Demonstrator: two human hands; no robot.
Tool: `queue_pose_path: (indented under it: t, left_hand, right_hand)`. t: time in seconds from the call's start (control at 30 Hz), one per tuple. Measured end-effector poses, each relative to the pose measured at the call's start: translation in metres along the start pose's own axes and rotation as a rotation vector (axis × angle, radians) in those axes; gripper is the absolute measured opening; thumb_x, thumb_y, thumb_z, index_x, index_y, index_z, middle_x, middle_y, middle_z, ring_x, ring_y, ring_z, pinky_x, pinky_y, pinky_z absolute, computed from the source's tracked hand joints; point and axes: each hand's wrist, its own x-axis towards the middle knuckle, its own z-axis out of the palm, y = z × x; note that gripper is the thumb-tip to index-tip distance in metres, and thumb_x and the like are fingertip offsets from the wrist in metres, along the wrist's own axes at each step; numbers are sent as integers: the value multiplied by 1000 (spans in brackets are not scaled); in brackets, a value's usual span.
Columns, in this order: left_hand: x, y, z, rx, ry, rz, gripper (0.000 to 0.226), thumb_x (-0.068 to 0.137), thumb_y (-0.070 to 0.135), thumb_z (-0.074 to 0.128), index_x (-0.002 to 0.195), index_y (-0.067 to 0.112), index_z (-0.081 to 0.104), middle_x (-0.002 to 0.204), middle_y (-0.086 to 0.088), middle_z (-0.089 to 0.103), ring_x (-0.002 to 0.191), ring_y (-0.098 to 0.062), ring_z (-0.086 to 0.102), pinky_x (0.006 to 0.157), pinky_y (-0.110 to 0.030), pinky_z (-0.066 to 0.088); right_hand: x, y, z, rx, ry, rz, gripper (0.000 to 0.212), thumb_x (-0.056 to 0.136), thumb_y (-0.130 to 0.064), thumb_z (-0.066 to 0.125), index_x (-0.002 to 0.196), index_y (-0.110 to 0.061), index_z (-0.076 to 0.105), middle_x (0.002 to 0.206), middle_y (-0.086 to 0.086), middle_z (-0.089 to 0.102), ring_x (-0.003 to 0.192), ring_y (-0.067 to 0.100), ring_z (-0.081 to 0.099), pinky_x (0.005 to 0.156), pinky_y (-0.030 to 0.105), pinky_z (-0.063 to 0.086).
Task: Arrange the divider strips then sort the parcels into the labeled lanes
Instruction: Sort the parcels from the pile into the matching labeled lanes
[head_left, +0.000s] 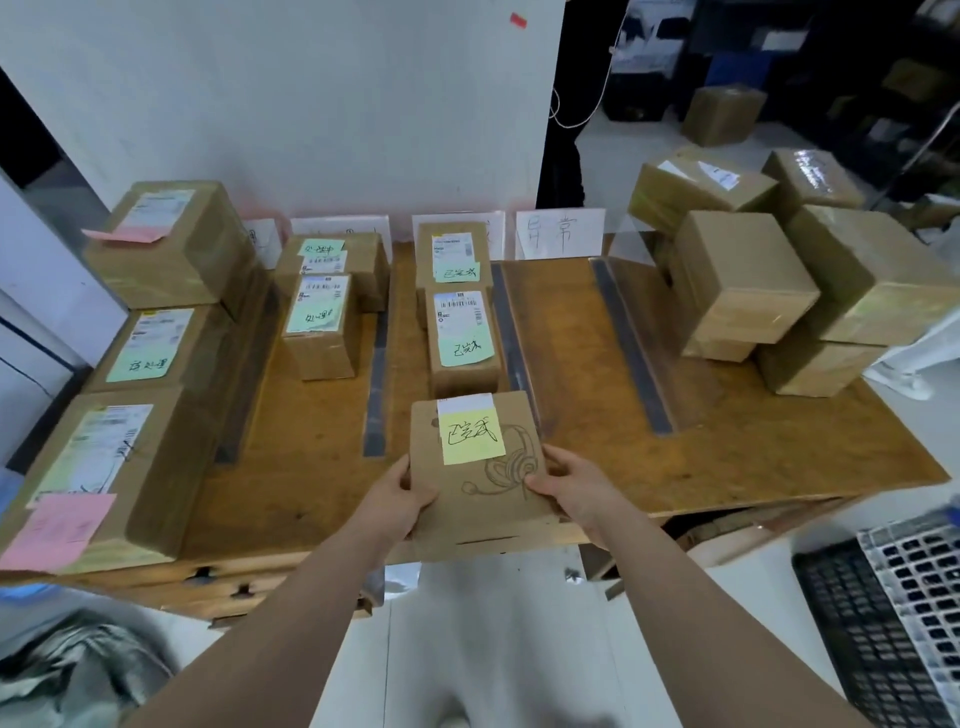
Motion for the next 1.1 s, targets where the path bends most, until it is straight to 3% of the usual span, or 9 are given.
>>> queue_pose_path:
  t: [0.17,0.4,0.5,0.63,0.7,0.77,0.97,1.03,1.1]
  left_hand:
    - [11,-6,2,65,62,51,44,97,11,56,131,38,50,110,12,64,98,-14,60,65,-28,49]
    - [7,1,3,76,131,143,35,99,14,53,129,32,51,110,19,61,105,-14,58,68,-21,47]
    - [-3,18,5,161,191,247,38,99,21,55,135,30,49,115,19,57,104,-9,55,64,-16,46]
    - [-18,53,10,456,388,432,51,96,29,59,145,26,43,144,4,51,127,-15,50,90,-26,50]
    - [-23,73,17,531,405,548,49,96,28,59,143,27,46,145,2,51,121,-11,52,70,-9,51]
    - [-28,95,31,592,373,635,47,96,30,58,142,28,47,143,2,51,114,-16,58,63,-11,44]
    - [-40,165,108,713,339,814,42,96,35,56,137,26,52,139,1,55,121,-20,55,103,-40,46]
    - [-40,184,140,707,302,859,43,97,36,54,139,27,51,141,1,53,126,-21,51,107,-41,43]
    - [-38,202,175,718,279,906,44,97,37,53,139,27,49,142,1,52,128,-21,49,106,-39,40]
  right_hand:
    - [8,7,8,-73,76,-76,55,89,-8,65,139,-25,49,106,-10,66,92,10,64,55,15,51]
    - [5,4,8,-182,133,-194,45,93,-8,60,135,-21,54,117,-9,66,111,13,60,93,36,54]
    - [-3,-13,0,-266,186,-254,53,92,-15,63,142,-19,46,135,-4,57,115,8,52,96,24,45]
    - [-21,-41,-23,-477,296,-402,48,94,-22,61,140,-21,49,138,-5,55,124,11,50,101,26,40]
    - [-32,-55,-40,-544,353,-454,46,94,-25,60,139,-21,50,139,-5,54,127,11,49,105,29,39]
    - [-41,-66,-61,-584,412,-494,45,94,-27,60,138,-22,52,138,-6,55,127,11,49,102,25,37]
    - [-65,-91,-141,-663,561,-524,41,95,-30,57,136,-25,54,132,-8,59,112,8,56,88,16,38]
    - [-72,-96,-176,-662,593,-527,39,95,-30,57,134,-24,56,118,-11,63,86,1,57,69,10,42]
    - [-77,-100,-214,-666,617,-527,38,95,-29,58,132,-22,59,109,-8,63,87,4,57,72,17,46]
